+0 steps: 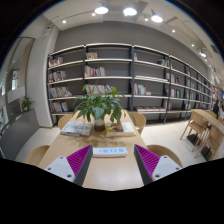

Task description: Unplug charger

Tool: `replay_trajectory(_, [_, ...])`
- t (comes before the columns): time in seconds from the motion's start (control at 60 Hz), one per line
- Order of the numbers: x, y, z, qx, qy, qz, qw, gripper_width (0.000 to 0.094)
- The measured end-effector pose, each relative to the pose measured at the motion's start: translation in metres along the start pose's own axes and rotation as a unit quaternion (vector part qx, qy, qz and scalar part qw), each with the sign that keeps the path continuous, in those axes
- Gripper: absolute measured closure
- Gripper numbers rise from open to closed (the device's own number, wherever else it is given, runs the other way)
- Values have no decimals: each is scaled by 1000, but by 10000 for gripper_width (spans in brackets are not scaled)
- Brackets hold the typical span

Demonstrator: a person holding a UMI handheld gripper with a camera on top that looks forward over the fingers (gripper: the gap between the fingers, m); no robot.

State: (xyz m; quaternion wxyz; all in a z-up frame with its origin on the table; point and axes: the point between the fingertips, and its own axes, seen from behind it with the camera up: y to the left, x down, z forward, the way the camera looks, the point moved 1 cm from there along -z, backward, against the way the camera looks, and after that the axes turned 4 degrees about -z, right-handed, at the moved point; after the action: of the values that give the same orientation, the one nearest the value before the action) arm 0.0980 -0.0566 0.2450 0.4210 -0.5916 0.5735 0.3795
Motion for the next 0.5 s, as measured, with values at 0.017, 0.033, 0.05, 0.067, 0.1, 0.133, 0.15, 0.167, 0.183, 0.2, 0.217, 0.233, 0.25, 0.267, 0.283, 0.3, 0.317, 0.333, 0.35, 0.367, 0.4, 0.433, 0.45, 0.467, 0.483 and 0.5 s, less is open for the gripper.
replay_trajectory(0.017, [2,6,-6,-4,7,1,1000,108])
replay_trajectory(0.033, [7,11,-12,-8,14,3,1000,105])
replay_trajectory(0.05, [12,17,-16,-12,20,6,1000,104])
replay_trajectory(0.067, [18,23,-21,-15,26,8,1000,105])
replay_trajectory(0.1, [29,34,-31,-23,38,10,999,103])
replay_trajectory(0.133, [41,45,-40,-32,48,10,998,104])
replay_trajectory(0.15, [54,53,-42,-35,52,11,998,102])
replay_trajectory(0.167, [58,57,-48,-39,57,12,998,103])
replay_trajectory(0.183, [63,61,-52,-42,61,13,997,102])
replay_trajectory(0.2, [67,65,-56,-45,65,13,997,101])
replay_trajectory(0.217, [71,67,-60,-46,69,13,996,103])
replay_trajectory(0.233, [76,70,-64,-47,73,11,996,102])
replay_trajectory(0.25, [79,71,-66,-48,76,8,996,99])
replay_trajectory(0.267, [82,73,-69,-48,77,6,996,102])
replay_trajectory(0.283, [84,74,-73,-48,79,4,996,102])
replay_trajectory(0.3, [91,77,-77,-48,80,2,996,99])
replay_trajectory(0.317, [94,79,-80,-48,82,1,995,101])
replay_trajectory(0.333, [97,81,-83,-49,85,0,995,100])
replay_trajectory(0.35, [100,83,-86,-51,87,0,995,100])
replay_trajectory(0.367, [103,85,-88,-53,88,-1,995,103])
replay_trajectory(0.4, [104,87,-92,-58,92,-3,994,103])
replay_trajectory(0.433, [110,89,-97,-59,94,-6,994,102])
replay_trajectory(0.45, [112,90,-99,-60,96,-8,994,102])
replay_trajectory(0.467, [115,91,-101,-60,97,-9,993,102])
replay_trajectory(0.483, [117,91,-103,-61,99,-11,993,103])
replay_trajectory(0.5, [118,92,-104,-62,100,-11,993,101])
